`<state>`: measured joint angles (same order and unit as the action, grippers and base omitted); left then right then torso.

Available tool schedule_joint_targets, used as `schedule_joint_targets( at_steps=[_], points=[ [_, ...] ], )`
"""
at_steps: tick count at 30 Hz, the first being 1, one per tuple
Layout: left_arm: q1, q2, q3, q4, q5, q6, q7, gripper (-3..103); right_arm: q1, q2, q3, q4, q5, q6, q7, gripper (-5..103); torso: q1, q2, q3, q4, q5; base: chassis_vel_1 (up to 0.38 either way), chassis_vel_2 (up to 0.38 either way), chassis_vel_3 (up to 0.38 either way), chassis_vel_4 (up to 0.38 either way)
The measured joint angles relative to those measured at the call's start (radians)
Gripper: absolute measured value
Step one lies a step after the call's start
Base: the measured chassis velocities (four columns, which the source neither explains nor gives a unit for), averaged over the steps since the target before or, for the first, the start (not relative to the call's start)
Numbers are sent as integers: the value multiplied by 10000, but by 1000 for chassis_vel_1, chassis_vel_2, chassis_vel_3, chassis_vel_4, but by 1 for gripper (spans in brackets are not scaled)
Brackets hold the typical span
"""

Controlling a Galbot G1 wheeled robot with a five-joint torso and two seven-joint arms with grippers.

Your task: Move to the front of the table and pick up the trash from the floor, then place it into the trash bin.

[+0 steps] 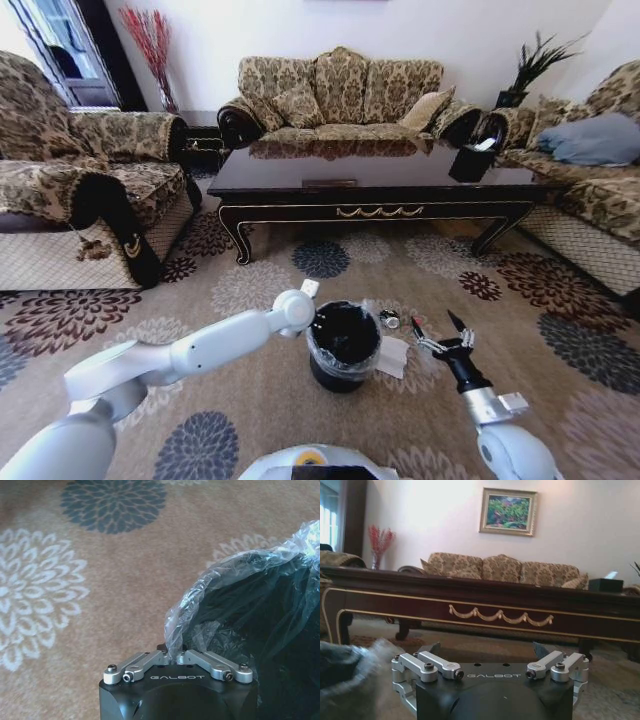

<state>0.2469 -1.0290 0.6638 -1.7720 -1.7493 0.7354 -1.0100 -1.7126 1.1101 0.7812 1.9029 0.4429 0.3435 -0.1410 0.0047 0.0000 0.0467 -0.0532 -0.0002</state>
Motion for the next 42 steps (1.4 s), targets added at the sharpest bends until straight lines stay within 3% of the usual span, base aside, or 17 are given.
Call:
schedule_joint_targets(
  at_steps=[16, 27, 33, 42],
  points=[
    [1780, 1761, -1919, -839, 720, 0, 626, 2, 2516, -1072, -865, -4928, 916, -401, -75, 100, 0, 0, 1, 3, 2, 0, 0, 0, 0],
    [2853, 2410, -2595, -1487, 816, 0, 645, 2, 4062, -1200, -2124, -7285, 945, -589, -143, 100, 0, 0, 0, 1, 0, 0, 0, 0, 0],
    [3170, 2666, -2806, -1711, 862, 0, 631, 2, 5056, -1123, -2754, -8739, 410, -440, -277, 100, 0, -1, 0, 1, 1, 0, 0, 0, 0],
    [3513, 2776, -3013, -1815, 958, 0, 593, 2, 5797, -980, -3343, -9300, 310, -541, -348, 100, 0, 0, 0, 2, 0, 0, 0, 0, 0]
  ],
)
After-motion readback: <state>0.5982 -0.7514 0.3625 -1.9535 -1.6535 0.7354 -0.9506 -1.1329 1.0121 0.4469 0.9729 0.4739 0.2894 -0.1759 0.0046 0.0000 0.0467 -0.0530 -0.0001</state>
